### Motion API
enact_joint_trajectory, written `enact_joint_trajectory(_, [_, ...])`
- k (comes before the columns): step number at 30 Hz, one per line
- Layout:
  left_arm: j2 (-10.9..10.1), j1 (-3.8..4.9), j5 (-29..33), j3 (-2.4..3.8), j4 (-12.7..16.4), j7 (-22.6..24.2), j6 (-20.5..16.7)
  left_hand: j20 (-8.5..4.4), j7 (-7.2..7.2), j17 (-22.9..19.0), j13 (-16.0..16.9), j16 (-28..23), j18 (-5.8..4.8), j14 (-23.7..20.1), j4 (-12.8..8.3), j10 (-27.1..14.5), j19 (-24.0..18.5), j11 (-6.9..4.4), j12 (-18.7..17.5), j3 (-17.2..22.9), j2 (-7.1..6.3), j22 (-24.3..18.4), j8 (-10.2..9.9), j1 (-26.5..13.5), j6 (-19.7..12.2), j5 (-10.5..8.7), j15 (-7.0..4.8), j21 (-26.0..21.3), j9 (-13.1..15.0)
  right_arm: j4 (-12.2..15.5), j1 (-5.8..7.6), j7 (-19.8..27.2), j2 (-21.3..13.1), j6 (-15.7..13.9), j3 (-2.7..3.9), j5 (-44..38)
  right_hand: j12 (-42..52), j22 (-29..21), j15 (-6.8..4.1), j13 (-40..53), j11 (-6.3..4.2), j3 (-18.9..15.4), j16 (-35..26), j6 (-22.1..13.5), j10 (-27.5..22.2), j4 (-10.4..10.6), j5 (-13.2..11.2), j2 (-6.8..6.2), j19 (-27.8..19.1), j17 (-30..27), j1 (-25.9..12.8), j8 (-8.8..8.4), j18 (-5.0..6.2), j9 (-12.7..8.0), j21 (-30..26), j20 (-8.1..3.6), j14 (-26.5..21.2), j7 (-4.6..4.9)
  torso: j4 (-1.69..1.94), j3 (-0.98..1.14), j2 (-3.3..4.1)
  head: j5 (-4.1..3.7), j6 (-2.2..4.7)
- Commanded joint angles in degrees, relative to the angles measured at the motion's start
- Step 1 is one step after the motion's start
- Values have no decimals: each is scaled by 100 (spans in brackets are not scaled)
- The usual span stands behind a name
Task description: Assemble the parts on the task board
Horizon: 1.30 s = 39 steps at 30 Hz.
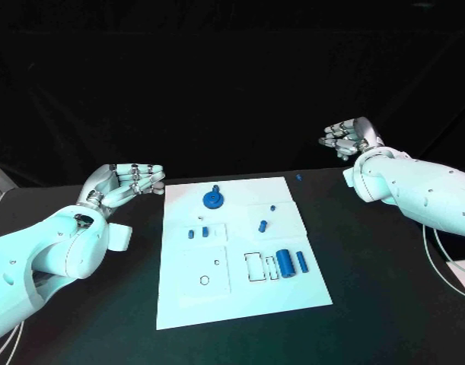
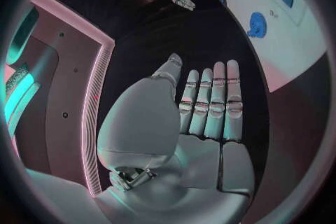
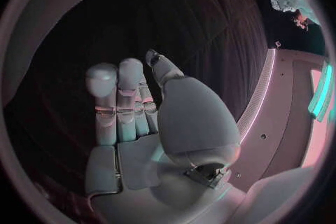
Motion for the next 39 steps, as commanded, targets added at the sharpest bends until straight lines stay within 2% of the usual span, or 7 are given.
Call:
enact_joint_trajectory(1, [-10, -6, 601, 8, 3, 371, -18, -9, -17, -138, 1, -444, -64, 253, 6, 136, 136, -7, -209, -84, 24, -547, -13, 80, 12, -33, -2, -39, -2, -80, 11, -467, 60, 204, -1, -567, -18, 38, -16, 1, -35, 113, 48, 0, 111, -50, 61, 15, 344, 2, -29, -31, 42, -5, 94, -54, 23, -37, 7, -1, 6, -12, 0])
enact_joint_trajectory(13, [-42, -29, 658, 10, 77, 461, 31, -97, -4, -99, 7, -556, -113, 460, 11, 272, 380, -63, -202, -119, 105, -1048, -8, 124, 62, -12, -55, -10, 0, -333, 14, -2514, 424, 748, -6, -2804, -7, 505, -80, 30, -152, 85, 472, 92, 537, 47, -41, -165, 389, 251, -257, -20, -166, 14, 1265, -144, 0, -107, 34, -18, 6, -100, -23])
enact_joint_trajectory(19, [-82, -41, 641, 11, 139, 476, 47, -129, -7, -75, 7, -539, -142, 472, 4, 307, 438, -73, -202, -139, 129, -1194, -6, 134, 79, -12, -65, -1, 1, -434, 13, -3035, 564, 1072, -6, -3246, 318, 656, -220, 304, -382, -244, 546, 249, 1246, 228, -62, -288, 405, 296, -385, 10, -233, 70, 1607, -238, 6, -231, 29, -25, 15, -97, -49])
enact_joint_trajectory(20, [-90, -42, 635, 11, 152, 478, 47, -136, -6, -69, 7, -534, -149, 471, 2, 312, 449, -74, -203, -145, 132, -1230, -6, 136, 80, -11, -67, 0, 1, -428, 11, -3089, 583, 1165, -6, -3279, 761, 762, -376, 859, -486, -558, 564, 342, 1216, 322, 20, -295, 401, 293, -388, -29, -306, 128, 1779, -389, 23, -329, 30, -27, 16, -93, -50])
enact_joint_trajectory(26, [-108, -46, 598, 13, 186, 480, 45, -160, -7, -49, 8, -509, -171, 470, -5, 326, 491, -79, -204, -160, 146, -1358, -7, 144, 84, -11, -73, 9, 0, -373, -23, -3293, 703, 1579, -10, -3349, 4078, 1114, -335, 4791, -532, -772, 1273, 308, -4, 614, 48, -213, 430, 804, -465, -2, -430, 293, 2456, -384, 19, -322, 28, -21, 17, -97, -52])
enact_joint_trajectory(32, [-114, -47, 558, 15, 210, 462, 43, -169, -6, -42, 8, -496, -182, 465, -6, 333, 509, -82, -204, -163, 156, -1435, -7, 147, 87, -11, -75, 14, 1, -413, -63, -3360, 818, 1615, -11, -3262, 5267, 1182, -294, 6179, -519, -716, 2008, 416, 348, 1052, 39, -390, 450, 1816, -689, -3, -400, 480, 2674, -309, -7, -364, 43, -26, 9, -115, -46])
enact_joint_trajectory(39, [-126, -47, 505, 16, 238, 443, 25, -184, -1, -32, 7, -474, -195, 462, -9, 337, 546, -82, -206, -168, 171, -1581, -5, 151, 88, -9, -79, 31, 1, -529, -120, -3400, 956, 1717, -12, -3178, 5658, 1226, -280, 6765, -534, -725, 2198, 470, 638, 1383, -24, -480, 457, 2174, -761, -2, -424, 584, 2897, -300, 31, -401, 63, -33, 29, -138, 3])
